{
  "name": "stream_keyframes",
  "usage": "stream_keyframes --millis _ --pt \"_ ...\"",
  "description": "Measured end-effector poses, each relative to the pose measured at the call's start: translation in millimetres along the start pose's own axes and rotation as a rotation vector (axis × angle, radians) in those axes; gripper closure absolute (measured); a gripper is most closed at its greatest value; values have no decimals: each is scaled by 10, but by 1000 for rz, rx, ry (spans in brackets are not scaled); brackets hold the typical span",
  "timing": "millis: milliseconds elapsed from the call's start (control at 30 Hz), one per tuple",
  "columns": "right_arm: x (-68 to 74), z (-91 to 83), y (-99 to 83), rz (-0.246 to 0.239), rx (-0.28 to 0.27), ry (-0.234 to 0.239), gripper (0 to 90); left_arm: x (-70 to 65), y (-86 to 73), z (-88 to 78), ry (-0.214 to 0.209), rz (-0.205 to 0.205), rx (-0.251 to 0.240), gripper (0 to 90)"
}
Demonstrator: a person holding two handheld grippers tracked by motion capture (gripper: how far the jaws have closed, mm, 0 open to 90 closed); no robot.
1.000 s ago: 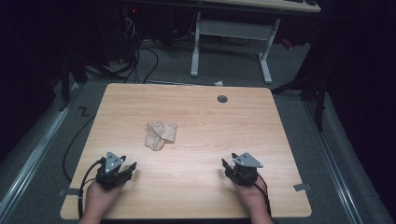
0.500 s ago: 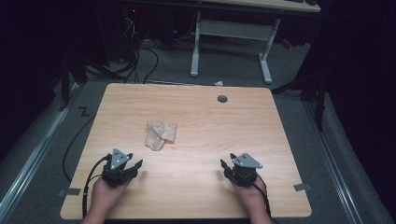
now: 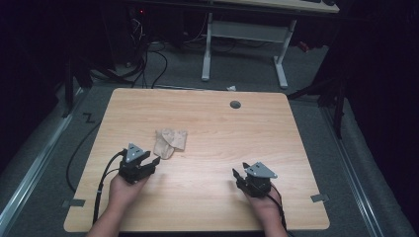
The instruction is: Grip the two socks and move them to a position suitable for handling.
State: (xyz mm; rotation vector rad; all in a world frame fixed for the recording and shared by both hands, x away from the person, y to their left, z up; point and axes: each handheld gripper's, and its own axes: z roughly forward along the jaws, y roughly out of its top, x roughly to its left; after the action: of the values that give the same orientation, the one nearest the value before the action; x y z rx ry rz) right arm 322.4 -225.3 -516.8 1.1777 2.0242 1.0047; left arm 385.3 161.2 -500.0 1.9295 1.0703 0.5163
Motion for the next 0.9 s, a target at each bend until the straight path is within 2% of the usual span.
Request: stream_keyframes --millis 33,133,300,400,433,500,633,733,900 --pt "1 2 0 0 0 1 539 -6 72 64 1 -3 -9 546" --pt "-2 0 1 1 -2 6 539 -1 141 133 5 -11 -14 547" --pt "3 6 0 -3 -3 9 538 29 368 358 17 -6 12 534" --pt "4 6 1 -2 -1 9 539 39 425 424 27 -4 21 525" --pt "5 6 1 -5 -2 13 538 62 470 491 43 -10 23 524" --pt "6 3 1 -5 -2 13 539 103 494 549 46 -30 30 525" --pt "2 -1 0 -1 0 11 538 146 527 637 63 -25 44 526" --pt "-3 0 0 -1 0 14 538 161 536 653 65 -35 32 536" --pt "4 3 0 0 -2 20 539 167 530 727 60 -38 51 553"
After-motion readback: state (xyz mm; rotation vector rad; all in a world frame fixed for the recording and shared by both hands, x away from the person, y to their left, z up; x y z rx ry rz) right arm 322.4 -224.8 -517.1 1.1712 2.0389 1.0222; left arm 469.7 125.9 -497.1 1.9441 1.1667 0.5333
